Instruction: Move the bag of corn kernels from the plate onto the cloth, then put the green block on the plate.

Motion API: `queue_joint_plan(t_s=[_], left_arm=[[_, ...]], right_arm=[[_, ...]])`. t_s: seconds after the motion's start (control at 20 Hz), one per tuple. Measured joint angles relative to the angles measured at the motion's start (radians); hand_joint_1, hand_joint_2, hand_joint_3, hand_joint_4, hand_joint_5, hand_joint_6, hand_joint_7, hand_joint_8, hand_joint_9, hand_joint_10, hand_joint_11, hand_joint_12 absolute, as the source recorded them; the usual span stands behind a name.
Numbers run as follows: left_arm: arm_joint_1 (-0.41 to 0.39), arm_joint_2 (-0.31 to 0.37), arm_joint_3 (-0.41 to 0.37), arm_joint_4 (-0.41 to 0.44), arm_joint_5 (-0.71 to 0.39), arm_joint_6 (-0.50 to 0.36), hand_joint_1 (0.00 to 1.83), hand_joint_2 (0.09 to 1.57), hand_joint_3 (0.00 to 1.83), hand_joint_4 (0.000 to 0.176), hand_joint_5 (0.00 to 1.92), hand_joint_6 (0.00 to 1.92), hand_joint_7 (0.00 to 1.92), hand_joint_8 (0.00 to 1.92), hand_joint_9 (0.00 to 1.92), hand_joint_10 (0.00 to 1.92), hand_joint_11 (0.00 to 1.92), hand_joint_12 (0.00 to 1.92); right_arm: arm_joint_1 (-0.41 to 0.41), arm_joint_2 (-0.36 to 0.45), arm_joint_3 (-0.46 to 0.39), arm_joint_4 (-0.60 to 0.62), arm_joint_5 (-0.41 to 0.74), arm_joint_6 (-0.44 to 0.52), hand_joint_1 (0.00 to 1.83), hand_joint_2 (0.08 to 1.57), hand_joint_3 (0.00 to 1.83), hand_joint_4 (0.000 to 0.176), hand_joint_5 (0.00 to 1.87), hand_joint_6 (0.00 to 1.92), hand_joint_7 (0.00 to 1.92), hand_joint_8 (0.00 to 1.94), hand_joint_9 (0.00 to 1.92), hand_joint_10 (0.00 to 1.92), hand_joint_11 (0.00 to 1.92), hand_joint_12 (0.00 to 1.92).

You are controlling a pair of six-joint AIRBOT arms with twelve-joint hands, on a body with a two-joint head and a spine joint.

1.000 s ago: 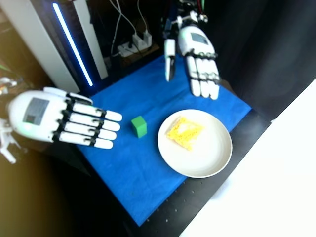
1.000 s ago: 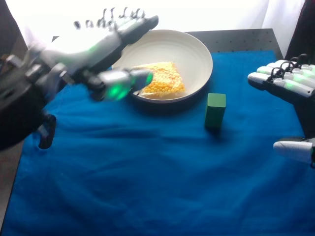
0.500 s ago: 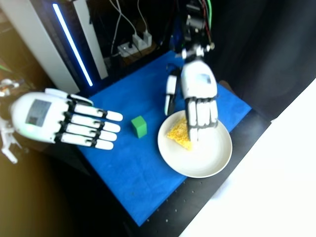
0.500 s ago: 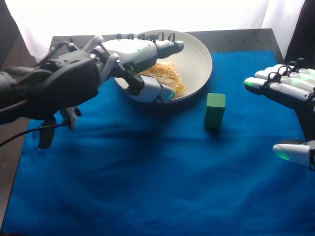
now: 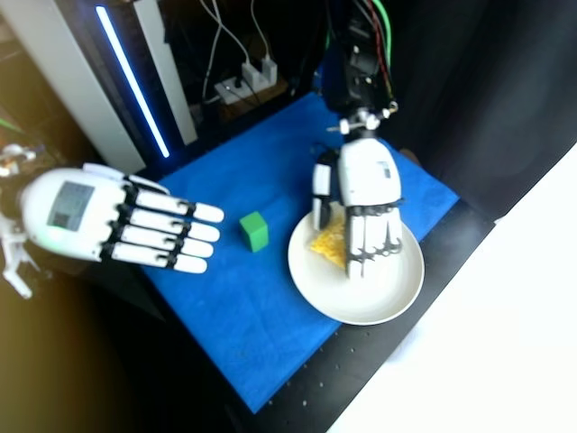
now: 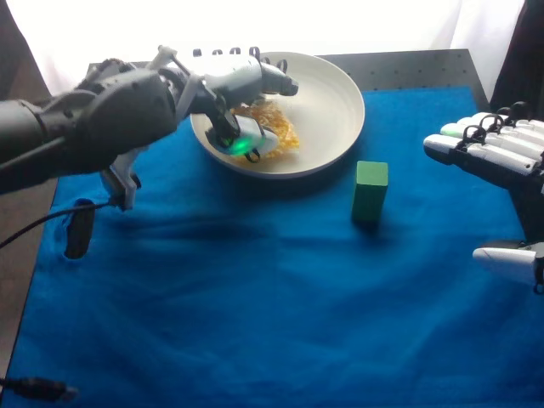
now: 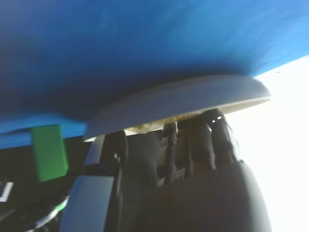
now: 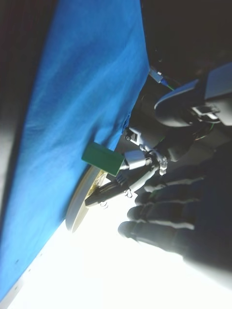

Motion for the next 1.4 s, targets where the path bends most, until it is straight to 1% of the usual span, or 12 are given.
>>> queue_joint_plan(t_s=[0.1, 0.15, 0.25, 0.4, 0.45, 0.5, 0.9, 0.95, 1.05, 1.1, 1.15, 1.4], left_arm=[[-0.004, 0.000, 0.002, -0.001, 0.001, 0.000, 1.51, 1.27, 0.01, 0.000, 0.55, 0.05, 0.47, 0.06, 0.50, 1.63, 0.47, 1.64], [-0.010, 0.000, 0.002, 0.002, 0.019, -0.004, 1.59, 1.25, 0.00, 0.000, 0.58, 0.11, 0.32, 0.50, 0.54, 1.68, 0.39, 1.62], [-0.023, -0.005, 0.002, 0.014, 0.030, -0.003, 1.61, 1.26, 0.00, 0.000, 0.55, 0.26, 0.19, 0.72, 0.52, 1.71, 0.27, 1.62], [-0.029, -0.005, 0.002, 0.019, 0.038, -0.003, 1.61, 1.25, 0.00, 0.000, 0.38, 0.98, 0.17, 1.02, 0.54, 1.70, 0.38, 1.71], [-0.029, -0.005, 0.002, 0.020, 0.038, -0.003, 1.33, 1.35, 0.01, 0.000, 0.49, 1.53, 0.29, 1.62, 0.56, 1.78, 0.46, 1.74], [-0.031, -0.005, 0.002, 0.021, 0.039, -0.004, 1.26, 1.40, 0.00, 0.000, 0.48, 1.71, 0.29, 1.80, 0.51, 1.83, 0.44, 1.76], [-0.053, 0.137, -0.199, 0.208, -0.095, -0.069, 1.45, 1.34, 0.00, 0.000, 0.50, 1.73, 0.40, 1.78, 0.50, 1.72, 0.48, 1.86], [-0.053, 0.163, -0.229, 0.248, -0.119, -0.096, 1.59, 1.30, 0.00, 0.000, 0.25, 1.42, 0.37, 1.74, 0.49, 1.74, 0.55, 1.91], [-0.045, 0.222, -0.296, 0.338, -0.179, -0.161, 1.47, 1.35, 0.02, 0.000, 0.29, 0.91, 0.41, 1.78, 0.48, 1.89, 0.51, 1.92], [-0.026, 0.266, -0.348, 0.390, -0.233, -0.204, 1.28, 1.37, 0.07, 0.000, 0.42, 1.61, 0.42, 1.81, 0.48, 1.90, 0.57, 1.92], [0.014, 0.323, -0.417, 0.439, -0.299, -0.233, 1.24, 1.40, 0.04, 0.000, 0.46, 1.81, 0.35, 1.81, 0.48, 1.92, 0.60, 1.92], [0.253, 0.496, -0.631, 0.576, -0.460, -0.334, 1.26, 1.37, 0.01, 0.000, 0.53, 1.71, 0.44, 1.76, 0.56, 1.77, 0.50, 1.92]], right_arm=[[0.000, 0.000, 0.000, 0.000, 0.000, 0.000, 0.54, 1.31, 0.00, 0.020, 0.00, 0.00, 0.00, 0.00, 0.00, 0.00, 0.00, 0.00], [0.000, 0.000, 0.000, 0.001, 0.000, 0.000, 0.54, 1.31, 0.00, 0.028, 0.00, 0.00, 0.00, 0.00, 0.00, 0.00, 0.00, 0.00], [0.000, 0.000, 0.000, 0.000, 0.000, 0.000, 0.54, 1.31, 0.00, 0.025, 0.00, 0.00, 0.00, 0.00, 0.00, 0.00, 0.00, 0.00], [0.000, -0.002, 0.000, 0.000, 0.000, 0.000, 0.54, 1.31, 0.00, 0.028, 0.00, 0.00, 0.00, 0.00, 0.00, 0.00, 0.00, 0.00], [0.000, -0.002, 0.001, 0.001, 0.000, 0.000, 0.54, 1.31, 0.00, 0.029, 0.00, 0.00, 0.00, 0.00, 0.00, 0.00, 0.00, 0.00], [0.000, -0.002, 0.002, -0.001, 0.000, 0.000, 0.55, 1.31, 0.00, 0.035, 0.00, 0.00, 0.00, 0.00, 0.00, 0.00, 0.00, 0.00], [0.000, -0.002, 0.002, 0.002, -0.003, 0.001, 0.46, 1.34, 0.01, 0.018, 0.00, 0.00, 0.00, 0.00, 0.00, 0.00, 0.00, 0.00], [0.000, -0.002, 0.002, 0.005, -0.004, 0.001, 0.50, 1.33, 0.01, 0.012, 0.00, 0.00, 0.00, 0.00, 0.00, 0.00, 0.00, 0.00], [0.000, -0.002, 0.002, 0.005, -0.003, 0.001, 0.56, 1.32, 0.00, 0.014, 0.00, 0.00, 0.00, 0.00, 0.00, 0.00, 0.00, 0.00], [0.000, -0.003, 0.001, 0.005, -0.003, 0.002, 0.55, 1.33, 0.00, 0.000, 0.00, 0.00, 0.00, 0.00, 0.00, 0.00, 0.00, 0.00], [0.000, -0.004, 0.001, 0.009, -0.004, 0.001, 0.54, 1.33, 0.00, 0.000, 0.00, 0.00, 0.00, 0.00, 0.00, 0.00, 0.00, 0.00], [0.000, -0.004, -0.005, 0.021, -0.003, 0.002, 0.59, 1.32, 0.00, 0.011, 0.00, 0.00, 0.00, 0.00, 0.00, 0.00, 0.00, 0.00]])
